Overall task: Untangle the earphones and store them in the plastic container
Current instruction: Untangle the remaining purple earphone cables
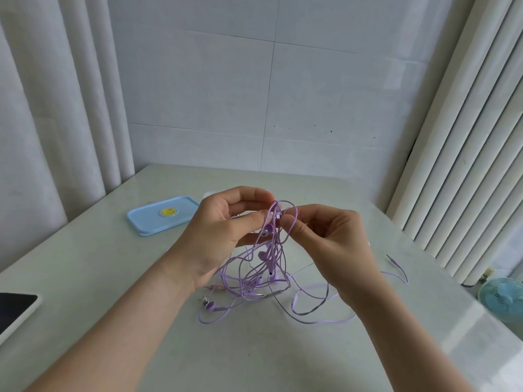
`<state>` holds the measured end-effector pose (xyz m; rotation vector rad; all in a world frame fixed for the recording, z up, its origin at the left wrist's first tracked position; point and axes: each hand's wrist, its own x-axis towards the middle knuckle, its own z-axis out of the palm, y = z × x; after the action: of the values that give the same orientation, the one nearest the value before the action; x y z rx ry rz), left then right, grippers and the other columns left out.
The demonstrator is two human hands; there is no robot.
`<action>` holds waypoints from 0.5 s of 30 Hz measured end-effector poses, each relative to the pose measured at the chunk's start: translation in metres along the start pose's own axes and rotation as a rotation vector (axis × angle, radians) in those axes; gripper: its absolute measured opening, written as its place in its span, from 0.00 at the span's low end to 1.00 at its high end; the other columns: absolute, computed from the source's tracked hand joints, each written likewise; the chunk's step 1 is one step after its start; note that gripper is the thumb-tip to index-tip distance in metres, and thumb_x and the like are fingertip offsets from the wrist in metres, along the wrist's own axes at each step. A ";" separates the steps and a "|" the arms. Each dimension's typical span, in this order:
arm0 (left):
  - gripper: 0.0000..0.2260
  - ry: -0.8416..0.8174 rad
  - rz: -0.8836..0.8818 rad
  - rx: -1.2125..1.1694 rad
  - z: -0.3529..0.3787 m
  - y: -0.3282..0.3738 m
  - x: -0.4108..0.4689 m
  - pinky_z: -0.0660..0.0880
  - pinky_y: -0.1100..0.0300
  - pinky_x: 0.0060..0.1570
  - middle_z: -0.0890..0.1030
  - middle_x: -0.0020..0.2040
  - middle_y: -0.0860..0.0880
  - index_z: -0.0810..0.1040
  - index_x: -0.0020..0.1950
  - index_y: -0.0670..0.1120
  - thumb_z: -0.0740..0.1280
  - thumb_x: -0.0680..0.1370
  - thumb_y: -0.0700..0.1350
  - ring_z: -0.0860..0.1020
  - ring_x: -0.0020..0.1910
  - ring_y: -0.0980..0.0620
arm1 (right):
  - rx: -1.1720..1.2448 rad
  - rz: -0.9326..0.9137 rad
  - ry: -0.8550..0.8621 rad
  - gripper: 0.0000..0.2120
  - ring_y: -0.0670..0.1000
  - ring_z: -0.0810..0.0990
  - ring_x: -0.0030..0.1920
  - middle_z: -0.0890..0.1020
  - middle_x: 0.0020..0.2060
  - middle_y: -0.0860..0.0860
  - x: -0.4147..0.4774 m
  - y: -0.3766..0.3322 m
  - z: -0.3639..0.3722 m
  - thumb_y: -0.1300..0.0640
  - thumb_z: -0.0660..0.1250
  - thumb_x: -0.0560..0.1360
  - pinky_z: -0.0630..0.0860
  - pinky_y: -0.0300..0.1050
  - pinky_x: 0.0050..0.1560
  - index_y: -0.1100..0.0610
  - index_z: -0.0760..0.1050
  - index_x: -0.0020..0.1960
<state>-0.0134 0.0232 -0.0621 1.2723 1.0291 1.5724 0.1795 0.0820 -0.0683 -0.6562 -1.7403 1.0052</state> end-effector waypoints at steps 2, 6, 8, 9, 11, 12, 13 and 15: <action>0.13 -0.058 -0.008 0.014 -0.001 0.001 -0.002 0.81 0.46 0.58 0.86 0.60 0.44 0.83 0.62 0.45 0.72 0.79 0.34 0.85 0.56 0.41 | -0.001 0.011 0.014 0.03 0.54 0.74 0.33 0.87 0.37 0.51 0.000 -0.001 -0.001 0.52 0.78 0.76 0.72 0.49 0.37 0.50 0.89 0.47; 0.20 -0.135 0.007 0.068 -0.002 0.003 -0.004 0.79 0.44 0.60 0.85 0.64 0.47 0.80 0.68 0.45 0.71 0.79 0.30 0.84 0.60 0.41 | 0.075 0.069 0.015 0.04 0.45 0.69 0.28 0.81 0.29 0.46 0.000 0.000 -0.002 0.56 0.77 0.77 0.66 0.39 0.33 0.56 0.88 0.47; 0.21 -0.164 0.007 0.046 -0.004 0.004 -0.004 0.81 0.48 0.61 0.85 0.64 0.46 0.79 0.70 0.45 0.69 0.79 0.30 0.84 0.63 0.41 | 0.115 0.104 0.021 0.04 0.48 0.68 0.30 0.79 0.29 0.46 0.001 0.000 -0.002 0.56 0.76 0.78 0.66 0.43 0.33 0.57 0.88 0.46; 0.21 -0.175 0.005 0.027 -0.005 0.004 -0.004 0.82 0.50 0.61 0.85 0.64 0.45 0.79 0.71 0.44 0.70 0.79 0.31 0.84 0.63 0.42 | 0.126 0.121 0.026 0.05 0.50 0.67 0.31 0.78 0.29 0.47 0.001 0.000 -0.003 0.56 0.76 0.78 0.66 0.46 0.34 0.57 0.88 0.46; 0.22 -0.181 -0.003 0.017 -0.006 0.004 -0.004 0.82 0.52 0.62 0.85 0.63 0.44 0.79 0.71 0.44 0.72 0.77 0.33 0.84 0.63 0.43 | 0.144 0.143 0.027 0.05 0.52 0.66 0.33 0.77 0.29 0.49 0.002 0.000 -0.003 0.56 0.76 0.78 0.65 0.47 0.33 0.58 0.88 0.46; 0.22 -0.172 -0.007 0.026 -0.006 0.004 -0.004 0.82 0.52 0.62 0.86 0.62 0.43 0.79 0.70 0.44 0.72 0.76 0.33 0.85 0.62 0.43 | 0.152 0.151 0.023 0.05 0.52 0.66 0.32 0.77 0.30 0.50 0.002 0.000 -0.002 0.57 0.76 0.78 0.66 0.47 0.33 0.58 0.88 0.46; 0.22 -0.158 -0.009 0.039 -0.005 0.004 -0.003 0.82 0.53 0.61 0.86 0.61 0.43 0.79 0.70 0.44 0.73 0.76 0.33 0.85 0.61 0.43 | 0.157 0.154 0.021 0.05 0.51 0.67 0.32 0.77 0.30 0.50 0.002 0.000 -0.002 0.57 0.75 0.78 0.66 0.46 0.33 0.58 0.88 0.46; 0.22 -0.117 -0.012 0.065 -0.003 0.003 -0.003 0.83 0.55 0.56 0.87 0.57 0.42 0.81 0.68 0.44 0.74 0.75 0.32 0.87 0.56 0.44 | 0.159 0.148 0.013 0.05 0.53 0.67 0.32 0.78 0.29 0.51 0.001 0.000 -0.002 0.58 0.75 0.78 0.66 0.47 0.33 0.57 0.88 0.46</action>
<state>-0.0165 0.0189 -0.0604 1.3831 1.0183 1.4478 0.1809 0.0838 -0.0677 -0.6951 -1.5985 1.2254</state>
